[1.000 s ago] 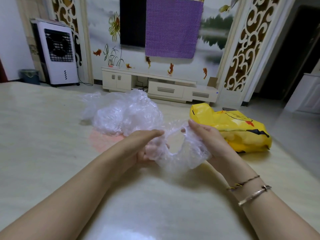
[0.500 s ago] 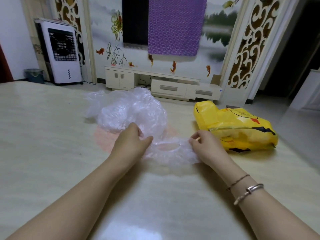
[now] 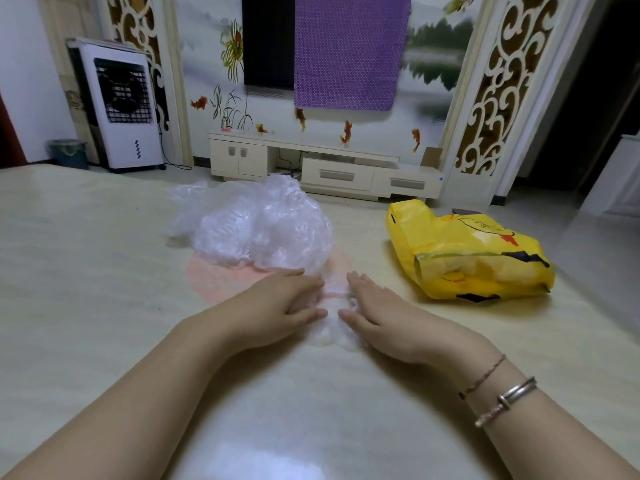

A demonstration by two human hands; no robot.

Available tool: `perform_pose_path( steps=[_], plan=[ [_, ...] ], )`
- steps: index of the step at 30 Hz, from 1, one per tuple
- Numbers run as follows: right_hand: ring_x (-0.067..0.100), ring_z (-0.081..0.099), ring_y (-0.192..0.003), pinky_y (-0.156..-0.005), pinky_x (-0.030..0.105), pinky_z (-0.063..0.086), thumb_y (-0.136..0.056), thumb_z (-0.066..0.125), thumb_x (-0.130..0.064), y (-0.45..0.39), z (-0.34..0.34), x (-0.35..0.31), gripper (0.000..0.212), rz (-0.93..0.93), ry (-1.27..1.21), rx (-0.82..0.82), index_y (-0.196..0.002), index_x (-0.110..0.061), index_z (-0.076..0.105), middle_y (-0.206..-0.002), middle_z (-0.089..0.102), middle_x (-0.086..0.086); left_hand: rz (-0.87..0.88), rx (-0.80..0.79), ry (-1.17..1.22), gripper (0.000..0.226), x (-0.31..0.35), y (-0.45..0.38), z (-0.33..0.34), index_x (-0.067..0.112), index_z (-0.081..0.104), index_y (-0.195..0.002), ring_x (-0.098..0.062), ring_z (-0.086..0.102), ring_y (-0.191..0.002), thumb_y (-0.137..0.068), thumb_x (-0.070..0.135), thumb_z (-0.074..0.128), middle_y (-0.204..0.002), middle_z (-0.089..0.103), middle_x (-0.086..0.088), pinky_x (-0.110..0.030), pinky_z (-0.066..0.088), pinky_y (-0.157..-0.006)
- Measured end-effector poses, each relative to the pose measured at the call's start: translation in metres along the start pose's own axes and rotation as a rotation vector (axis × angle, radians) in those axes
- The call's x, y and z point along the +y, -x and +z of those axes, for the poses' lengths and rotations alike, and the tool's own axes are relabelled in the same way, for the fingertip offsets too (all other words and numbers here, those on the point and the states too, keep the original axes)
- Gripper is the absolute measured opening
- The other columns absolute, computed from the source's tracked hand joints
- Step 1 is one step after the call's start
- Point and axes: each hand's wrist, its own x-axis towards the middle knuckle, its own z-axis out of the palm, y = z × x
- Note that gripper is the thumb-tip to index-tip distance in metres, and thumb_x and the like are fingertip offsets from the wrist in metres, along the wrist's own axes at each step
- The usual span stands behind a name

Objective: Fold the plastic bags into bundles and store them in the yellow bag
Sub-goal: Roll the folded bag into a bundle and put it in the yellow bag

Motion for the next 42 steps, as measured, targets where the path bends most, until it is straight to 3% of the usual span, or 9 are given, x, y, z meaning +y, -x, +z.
perform_pose_path(
  steps=[5, 8, 13, 17, 24, 29, 32, 36, 42],
  plan=[
    [0.007, -0.016, -0.146, -0.120, 0.041, -0.006, -0.093, 0.024, -0.065, 0.008, -0.009, 0.015, 0.084, 0.119, 0.136, -0.181, -0.152, -0.021, -0.016, -0.160, -0.018, -0.009, -0.127, -0.241, -0.138, 0.089, -0.002, 0.000, 0.001, 0.040, 0.004, -0.153, -0.006, -0.016, -0.146, -0.078, 0.078, 0.032, -0.160, -0.004, 0.021, -0.031, -0.008, -0.117],
    [0.006, -0.018, -0.145, -0.119, 0.043, -0.005, -0.092, 0.023, -0.067, 0.010, -0.013, 0.017, 0.084, 0.126, 0.140, -0.196, -0.152, -0.024, -0.016, -0.159, -0.020, -0.012, -0.121, -0.260, -0.159, 0.102, -0.008, -0.003, 0.004, 0.041, -0.002, -0.153, -0.006, -0.019, -0.146, -0.065, 0.087, 0.023, -0.159, -0.009, 0.023, -0.034, -0.009, -0.120],
    [0.004, -0.012, -0.146, -0.119, 0.031, -0.002, -0.088, 0.041, -0.066, 0.016, -0.023, 0.013, 0.092, 0.054, -0.021, -0.094, -0.154, -0.022, -0.005, -0.161, -0.010, -0.010, -0.075, -0.032, 0.101, 0.081, -0.007, -0.001, -0.001, 0.041, 0.037, -0.144, -0.004, 0.017, -0.142, -0.072, 0.074, 0.053, -0.151, 0.029, 0.024, -0.030, 0.019, -0.117],
    [0.001, 0.024, -0.130, -0.104, 0.020, 0.026, -0.072, 0.068, -0.063, 0.028, -0.042, 0.006, 0.077, -0.043, -0.099, 0.043, -0.137, -0.037, 0.035, -0.137, 0.031, -0.020, 0.001, 0.175, 0.249, 0.030, -0.006, -0.002, -0.011, 0.040, 0.060, -0.105, 0.001, 0.043, -0.106, -0.079, 0.046, 0.073, -0.109, 0.054, 0.028, -0.017, 0.034, -0.084],
    [0.003, 0.044, -0.103, -0.088, 0.025, 0.047, -0.076, 0.072, -0.034, 0.031, -0.039, 0.002, 0.050, -0.021, -0.064, -0.097, -0.117, -0.035, 0.042, -0.112, 0.041, -0.018, -0.092, -0.056, 0.279, 0.049, -0.005, 0.002, -0.008, 0.039, 0.059, -0.106, 0.011, 0.051, -0.094, -0.065, 0.055, 0.081, -0.107, 0.054, 0.023, -0.014, 0.042, -0.080],
    [0.011, 0.049, -0.088, -0.073, 0.027, 0.043, -0.084, 0.055, -0.018, 0.026, -0.035, -0.003, 0.024, -0.025, 0.016, 0.083, -0.106, -0.023, 0.048, -0.099, 0.052, -0.008, -0.117, -0.098, 0.226, 0.064, -0.002, 0.003, -0.007, 0.044, 0.049, -0.113, 0.015, 0.048, -0.095, -0.060, 0.058, 0.082, -0.108, 0.046, 0.027, -0.016, 0.042, -0.082],
    [0.009, 0.048, -0.070, -0.063, 0.028, 0.039, -0.088, 0.050, -0.017, 0.017, -0.033, 0.005, 0.006, 0.039, -0.142, 0.233, -0.091, -0.016, 0.055, -0.078, 0.055, -0.007, -0.108, -0.037, 0.218, 0.046, -0.004, 0.002, -0.005, 0.041, 0.050, -0.109, 0.007, 0.052, -0.090, -0.071, 0.047, 0.076, -0.104, 0.052, 0.022, -0.018, 0.042, -0.077],
    [0.013, 0.053, -0.064, -0.061, 0.030, 0.043, -0.089, 0.049, -0.015, 0.004, -0.029, 0.015, 0.023, 0.199, -0.423, 0.328, -0.077, -0.002, 0.063, -0.068, 0.062, -0.005, -0.108, 0.181, 0.200, 0.008, -0.008, -0.008, 0.001, 0.015, 0.055, -0.088, -0.002, 0.048, -0.066, -0.090, 0.023, 0.059, -0.081, 0.060, 0.005, -0.023, 0.038, -0.065],
    [0.024, 0.041, -0.065, -0.053, 0.034, 0.023, -0.094, 0.046, -0.023, -0.008, -0.011, 0.016, 0.031, 0.305, -0.228, 0.443, -0.066, -0.011, 0.041, -0.065, 0.043, 0.007, -0.307, 0.316, 0.293, 0.028, -0.003, -0.017, 0.004, 0.001, 0.061, -0.075, 0.003, 0.054, -0.050, -0.095, 0.015, 0.047, -0.061, 0.059, 0.006, -0.013, 0.044, -0.055]
  ],
)
